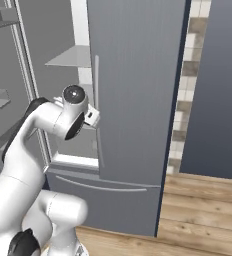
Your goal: Take the lemon wedge from the fridge and place it on the plate with fish on the dining counter.
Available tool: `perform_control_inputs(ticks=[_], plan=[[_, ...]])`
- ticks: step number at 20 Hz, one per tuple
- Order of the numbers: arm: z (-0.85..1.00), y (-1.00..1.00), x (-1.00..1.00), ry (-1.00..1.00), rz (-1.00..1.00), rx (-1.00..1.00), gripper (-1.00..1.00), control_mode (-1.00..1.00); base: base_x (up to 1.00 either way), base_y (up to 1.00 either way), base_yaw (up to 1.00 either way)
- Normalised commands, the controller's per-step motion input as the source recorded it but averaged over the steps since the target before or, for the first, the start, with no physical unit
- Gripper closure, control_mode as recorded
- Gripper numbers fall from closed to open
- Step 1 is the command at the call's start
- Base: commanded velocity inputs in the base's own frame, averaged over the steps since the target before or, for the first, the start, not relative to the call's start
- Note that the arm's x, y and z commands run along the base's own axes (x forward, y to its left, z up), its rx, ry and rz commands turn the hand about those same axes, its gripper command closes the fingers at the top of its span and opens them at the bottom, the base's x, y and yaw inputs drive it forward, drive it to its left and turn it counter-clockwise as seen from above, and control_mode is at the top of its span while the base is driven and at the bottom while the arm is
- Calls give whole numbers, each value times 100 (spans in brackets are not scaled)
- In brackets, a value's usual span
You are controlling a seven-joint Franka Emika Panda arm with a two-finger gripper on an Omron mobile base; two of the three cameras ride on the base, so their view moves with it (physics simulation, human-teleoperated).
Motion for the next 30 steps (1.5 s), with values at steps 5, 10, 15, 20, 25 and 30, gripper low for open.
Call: perform_control_inputs(ticks=[5, 10, 15, 20, 25, 30], plan=[[-10, -2, 5, 1, 4, -8, -100, -100, 0, 0, 0], [-51, -18, 4, -3, 3, -31, -100, -100, 0, 0, 0], [-32, -19, 11, -9, 0, -27, -100, -100, 0, 0, 0], [0, 0, 56, 0, 0, -5, -100, -100, 0, 0, 0], [0, -6, 69, 2, 2, 0, -100, -100, 0, 0, 0], [-1, -2, 72, 1, 2, 0, -100, -100, 0, 0, 0]])
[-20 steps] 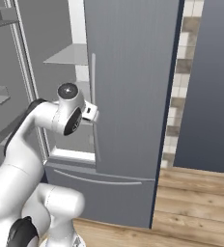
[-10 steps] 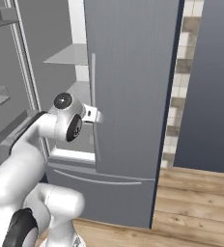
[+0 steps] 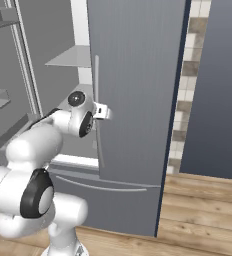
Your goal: Take the lemon wedge from the fridge and place it on the plate with fish on the dining counter.
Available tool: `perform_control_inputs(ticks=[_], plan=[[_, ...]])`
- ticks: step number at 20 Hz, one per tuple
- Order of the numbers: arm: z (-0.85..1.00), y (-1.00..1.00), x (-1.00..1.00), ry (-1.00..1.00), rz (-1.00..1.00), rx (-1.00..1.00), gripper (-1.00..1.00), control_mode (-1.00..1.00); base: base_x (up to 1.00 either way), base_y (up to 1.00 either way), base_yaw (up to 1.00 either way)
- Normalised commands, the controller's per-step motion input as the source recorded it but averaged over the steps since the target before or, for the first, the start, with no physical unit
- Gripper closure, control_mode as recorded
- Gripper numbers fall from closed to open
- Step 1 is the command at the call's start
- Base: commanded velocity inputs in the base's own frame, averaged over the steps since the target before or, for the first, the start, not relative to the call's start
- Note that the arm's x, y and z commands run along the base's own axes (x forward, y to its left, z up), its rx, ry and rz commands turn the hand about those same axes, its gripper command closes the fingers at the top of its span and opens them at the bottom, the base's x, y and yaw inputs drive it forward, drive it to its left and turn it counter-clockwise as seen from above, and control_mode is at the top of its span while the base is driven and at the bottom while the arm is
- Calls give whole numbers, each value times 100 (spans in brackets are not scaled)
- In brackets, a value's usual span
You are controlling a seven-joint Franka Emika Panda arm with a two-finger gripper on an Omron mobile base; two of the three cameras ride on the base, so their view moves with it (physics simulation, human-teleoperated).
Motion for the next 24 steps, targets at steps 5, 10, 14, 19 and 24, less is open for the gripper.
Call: perform_control_inputs(ticks=[5, 10, 14, 19, 24], plan=[[-4, 0, 67, 0, 0, 0, -100, -100, 0, 0, 0], [-13, 0, 54, 0, 0, 0, -100, -100, 0, 0, 0], [-23, 0, 47, 0, 0, 0, -100, -100, 0, 0, 0], [-10, 2, 35, 0, 0, 0, 100, -100, 0, 0, 0], [0, 0, 0, 0, 0, 0, 100, -100, 0, 0, 0]])
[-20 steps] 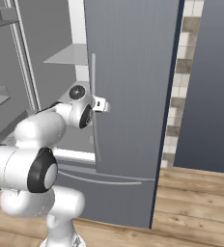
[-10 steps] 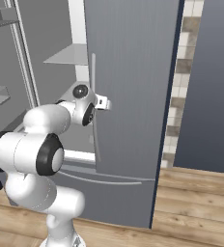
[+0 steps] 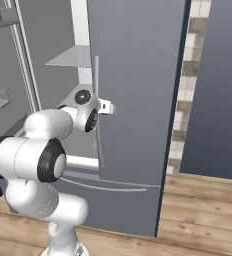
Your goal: Take the lemon wedge from the fridge and place it on the plate with fish on the dining counter.
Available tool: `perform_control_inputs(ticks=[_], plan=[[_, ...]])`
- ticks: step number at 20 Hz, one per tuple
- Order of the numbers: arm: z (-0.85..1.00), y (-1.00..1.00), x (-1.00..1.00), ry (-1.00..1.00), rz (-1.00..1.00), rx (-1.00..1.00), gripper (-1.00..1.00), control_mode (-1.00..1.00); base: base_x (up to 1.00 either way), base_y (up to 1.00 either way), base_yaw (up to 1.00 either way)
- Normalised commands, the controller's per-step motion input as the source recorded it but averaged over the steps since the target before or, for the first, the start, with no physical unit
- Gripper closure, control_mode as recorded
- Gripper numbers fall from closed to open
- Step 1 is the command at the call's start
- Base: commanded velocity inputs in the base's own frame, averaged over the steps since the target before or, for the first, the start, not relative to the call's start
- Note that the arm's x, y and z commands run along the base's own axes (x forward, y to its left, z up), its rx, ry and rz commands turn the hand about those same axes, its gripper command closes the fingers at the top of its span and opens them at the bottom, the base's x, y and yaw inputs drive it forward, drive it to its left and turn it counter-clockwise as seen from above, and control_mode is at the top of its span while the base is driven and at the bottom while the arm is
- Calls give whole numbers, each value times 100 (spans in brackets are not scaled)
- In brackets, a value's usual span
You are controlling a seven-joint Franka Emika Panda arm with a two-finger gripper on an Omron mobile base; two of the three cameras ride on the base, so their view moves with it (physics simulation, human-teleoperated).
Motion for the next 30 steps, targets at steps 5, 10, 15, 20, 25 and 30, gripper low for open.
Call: perform_control_inputs(ticks=[5, 10, 15, 20, 25, 30], plan=[[0, -1, -4, 0, 0, 0, 100, -100, 0, 0, 0], [0, -62, -87, -1, -15, 0, 100, -100, 0, 0, 0], [0, -100, -100, -2, -26, 0, 100, -100, 0, 0, 0], [1, -100, -100, 0, -29, 1, 100, -100, 0, 0, 0], [14, -100, -91, 0, -28, 9, 100, -100, 0, 0, 0], [35, -67, -90, -3, -12, 18, -100, -100, 0, 0, 0]])
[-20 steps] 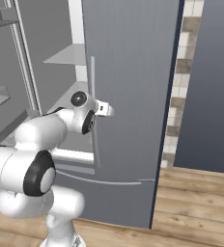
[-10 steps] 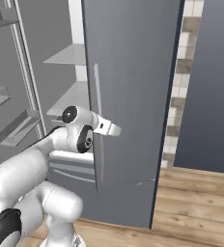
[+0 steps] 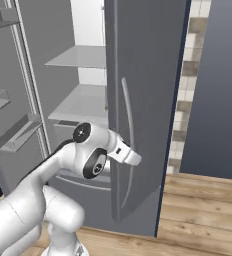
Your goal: Take the lemon wedge from the fridge and place it on the plate with fish on the dining counter.
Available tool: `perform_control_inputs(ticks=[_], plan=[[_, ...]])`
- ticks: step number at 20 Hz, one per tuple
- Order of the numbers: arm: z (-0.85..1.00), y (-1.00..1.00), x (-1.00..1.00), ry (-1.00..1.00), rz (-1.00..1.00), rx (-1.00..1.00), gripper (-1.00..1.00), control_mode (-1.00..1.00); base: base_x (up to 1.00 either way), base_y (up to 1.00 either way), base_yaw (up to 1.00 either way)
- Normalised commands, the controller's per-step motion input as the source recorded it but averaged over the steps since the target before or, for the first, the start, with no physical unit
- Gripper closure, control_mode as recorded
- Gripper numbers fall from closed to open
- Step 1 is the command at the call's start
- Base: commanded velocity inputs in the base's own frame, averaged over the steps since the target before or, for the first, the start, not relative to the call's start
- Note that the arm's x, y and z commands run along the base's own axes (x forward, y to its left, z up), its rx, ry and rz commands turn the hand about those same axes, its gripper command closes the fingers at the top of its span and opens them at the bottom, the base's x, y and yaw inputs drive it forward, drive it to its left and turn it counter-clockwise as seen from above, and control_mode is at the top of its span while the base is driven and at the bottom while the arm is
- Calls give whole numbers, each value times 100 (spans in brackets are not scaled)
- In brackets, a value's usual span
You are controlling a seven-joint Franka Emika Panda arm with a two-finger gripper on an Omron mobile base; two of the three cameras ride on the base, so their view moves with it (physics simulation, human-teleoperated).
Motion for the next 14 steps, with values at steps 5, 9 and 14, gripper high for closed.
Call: perform_control_inputs(ticks=[5, 9, 14], plan=[[38, 54, -87, -27, -2, 0, -100, -100, 0, 0, 0], [31, 100, -42, -36, -11, 0, -100, -100, 0, 0, 0], [46, 91, 44, -25, -31, -2, -100, -100, 0, 0, 0]])
